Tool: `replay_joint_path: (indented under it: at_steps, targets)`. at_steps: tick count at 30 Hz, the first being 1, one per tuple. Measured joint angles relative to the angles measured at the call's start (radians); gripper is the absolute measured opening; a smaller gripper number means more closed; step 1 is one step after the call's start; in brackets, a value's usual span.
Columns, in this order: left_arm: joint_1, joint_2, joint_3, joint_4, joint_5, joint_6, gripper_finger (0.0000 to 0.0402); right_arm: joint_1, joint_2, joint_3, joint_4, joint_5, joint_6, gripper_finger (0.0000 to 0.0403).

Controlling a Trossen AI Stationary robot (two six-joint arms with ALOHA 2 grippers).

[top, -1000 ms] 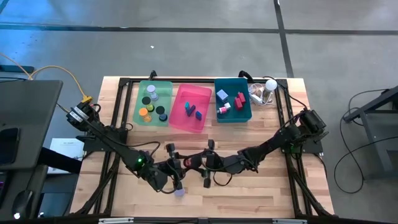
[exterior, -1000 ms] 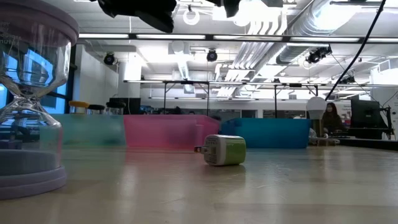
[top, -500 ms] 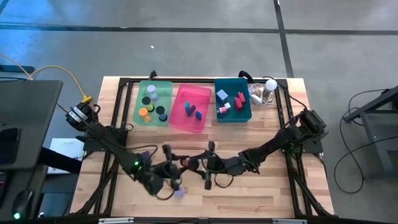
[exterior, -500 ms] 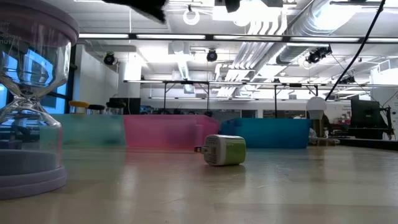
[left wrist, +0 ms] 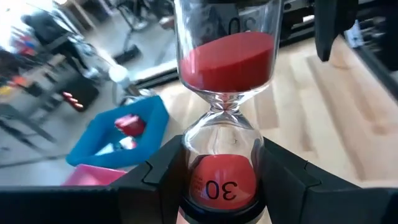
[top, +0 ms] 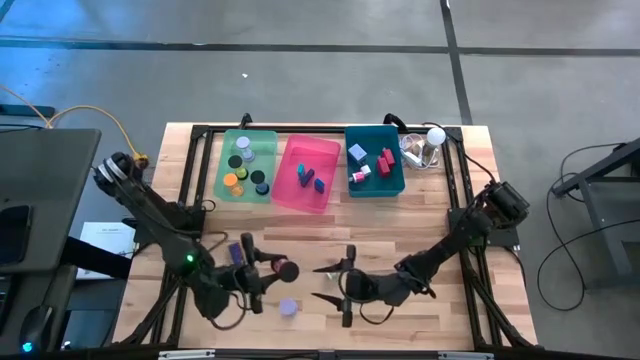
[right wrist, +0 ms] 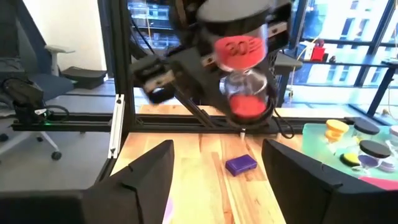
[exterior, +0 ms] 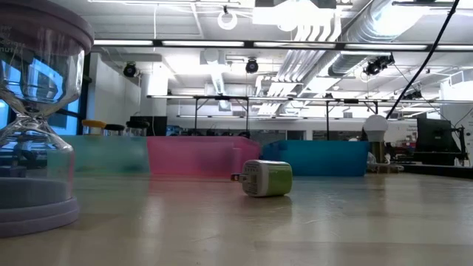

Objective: Pick & Place Office items
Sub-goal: Put the red hourglass into the green bin

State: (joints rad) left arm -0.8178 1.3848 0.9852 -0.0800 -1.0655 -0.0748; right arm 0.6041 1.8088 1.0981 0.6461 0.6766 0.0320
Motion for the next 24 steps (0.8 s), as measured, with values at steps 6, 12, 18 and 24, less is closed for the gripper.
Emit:
replay_joint_path:
  at_steps: [6,12,18,24]
  targets:
    - [0.084,-0.124,0.062,-0.344,0.198,-0.213,0.0159,0.012,0.000,0.000,0.009,0.051,-0.010,0.0231]
    - [0.242,-0.126,0.219,-0.836,0.283,-0.298,0.0159,0.009,0.000,-0.001,0.009,0.054,-0.010,0.0231]
    - [0.468,-0.061,0.367,-1.287,0.334,-0.300,0.0169,0.009,0.000,-0.002,0.009,0.058,-0.010,0.0231]
    - [0.733,0.039,0.403,-1.486,0.272,-0.170,0.0166,-0.003,0.000,-0.002,0.007,0.058,-0.010,0.0231]
